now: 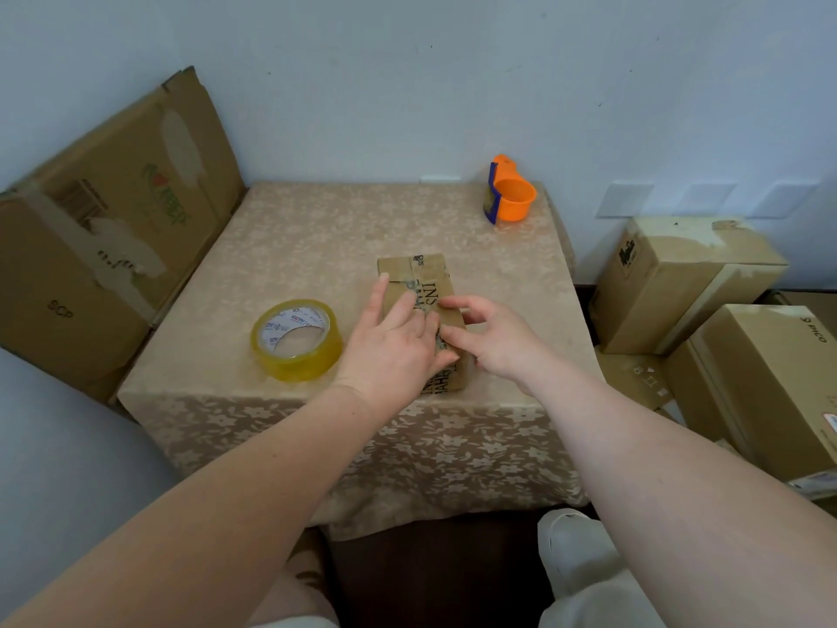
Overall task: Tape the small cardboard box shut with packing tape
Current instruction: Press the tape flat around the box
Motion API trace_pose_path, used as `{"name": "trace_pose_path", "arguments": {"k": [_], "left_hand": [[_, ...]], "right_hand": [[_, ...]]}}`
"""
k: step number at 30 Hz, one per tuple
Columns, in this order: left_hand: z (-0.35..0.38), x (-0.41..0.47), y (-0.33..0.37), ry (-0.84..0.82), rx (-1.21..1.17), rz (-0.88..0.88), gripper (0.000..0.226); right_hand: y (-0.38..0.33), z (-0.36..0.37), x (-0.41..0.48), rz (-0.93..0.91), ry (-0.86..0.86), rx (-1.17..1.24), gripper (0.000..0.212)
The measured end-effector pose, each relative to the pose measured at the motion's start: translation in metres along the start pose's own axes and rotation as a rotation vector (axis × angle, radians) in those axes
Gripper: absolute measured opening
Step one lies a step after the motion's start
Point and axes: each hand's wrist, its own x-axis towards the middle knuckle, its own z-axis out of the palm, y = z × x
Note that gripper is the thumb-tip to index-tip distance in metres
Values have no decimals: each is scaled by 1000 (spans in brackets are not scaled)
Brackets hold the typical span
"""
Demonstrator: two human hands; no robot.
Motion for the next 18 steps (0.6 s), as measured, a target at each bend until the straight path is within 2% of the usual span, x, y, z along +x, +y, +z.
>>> {"name": "trace_pose_path", "arguments": {"k": [5, 9, 12, 15, 18], "left_hand": [[1, -3, 3, -5, 116, 1, 62], [4, -1, 6, 84, 120, -15, 62], [1, -2, 11, 66, 111, -69, 68], [0, -4, 12, -35, 31, -77, 80], [-1, -4, 3, 1, -145, -62, 89]], "right_hand": [[1, 1, 1, -4, 8, -4, 39], [1, 1, 1, 2, 8, 3, 38], [1, 2, 0, -2, 12, 1, 39], [-1, 2, -1, 0, 17, -6, 39], [-1, 1, -2, -1, 18, -2, 40]]}}
